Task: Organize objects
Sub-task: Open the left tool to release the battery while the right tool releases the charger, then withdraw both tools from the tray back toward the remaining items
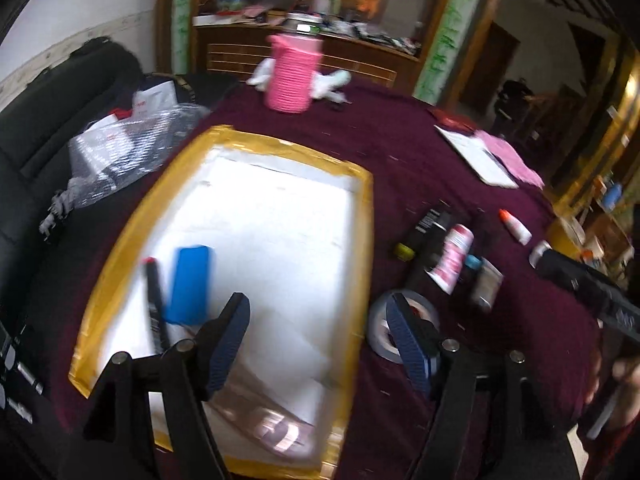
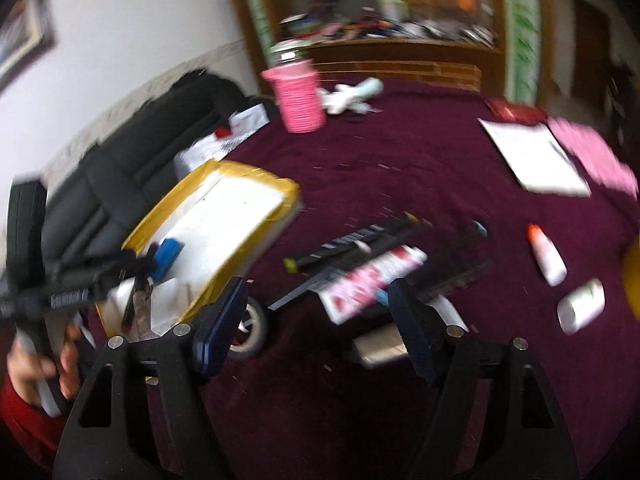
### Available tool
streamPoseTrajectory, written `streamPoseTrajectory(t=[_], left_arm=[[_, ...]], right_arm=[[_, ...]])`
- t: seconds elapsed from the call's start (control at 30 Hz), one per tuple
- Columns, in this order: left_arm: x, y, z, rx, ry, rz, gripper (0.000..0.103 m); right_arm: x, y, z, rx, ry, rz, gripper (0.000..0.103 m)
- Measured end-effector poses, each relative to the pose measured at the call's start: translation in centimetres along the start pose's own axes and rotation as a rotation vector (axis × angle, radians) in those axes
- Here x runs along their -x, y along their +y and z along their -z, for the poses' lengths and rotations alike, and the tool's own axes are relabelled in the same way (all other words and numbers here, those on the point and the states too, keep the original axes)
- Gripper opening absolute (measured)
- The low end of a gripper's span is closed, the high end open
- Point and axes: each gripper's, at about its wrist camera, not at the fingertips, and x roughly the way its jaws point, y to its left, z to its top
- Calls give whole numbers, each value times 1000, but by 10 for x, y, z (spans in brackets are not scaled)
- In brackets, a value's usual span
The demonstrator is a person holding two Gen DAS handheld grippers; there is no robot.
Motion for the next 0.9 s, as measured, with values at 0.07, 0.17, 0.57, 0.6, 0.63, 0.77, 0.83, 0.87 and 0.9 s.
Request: streamPoseTrajectory(t=[0.07, 0.17, 0.57, 0.6, 0.63, 0.77, 0.83, 0.87, 0.9], left_arm=[[-1, -18, 6, -36, 10, 13, 71], [-8, -41, 13, -76, 32, 28, 71], [-49, -92, 30, -256, 94, -34, 71], [-50, -91, 29, -247, 92, -29, 71], [-49, -89, 29, -239, 84, -14, 71], [-48, -91, 31, -239, 69, 6, 71], [-52, -94, 30, -245, 74, 21, 70], [-56, -97, 30, -255, 79, 14, 70], [-60, -99, 30, -261, 87, 8, 65]], right_arm=[[9, -18, 9, -61, -9, 3, 74], [16, -35, 21, -114, -13, 8, 74], [19, -47, 53, -138, -1, -18, 74], [17, -47, 54, -139, 5, -21, 74], [15, -49, 55, -141, 8, -23, 74], [5, -55, 56, -156, 29, -33, 74], [0, -58, 54, -166, 37, -35, 74], [-3, -60, 54, -171, 42, -36, 74], [-7, -62, 53, -176, 47, -39, 74]])
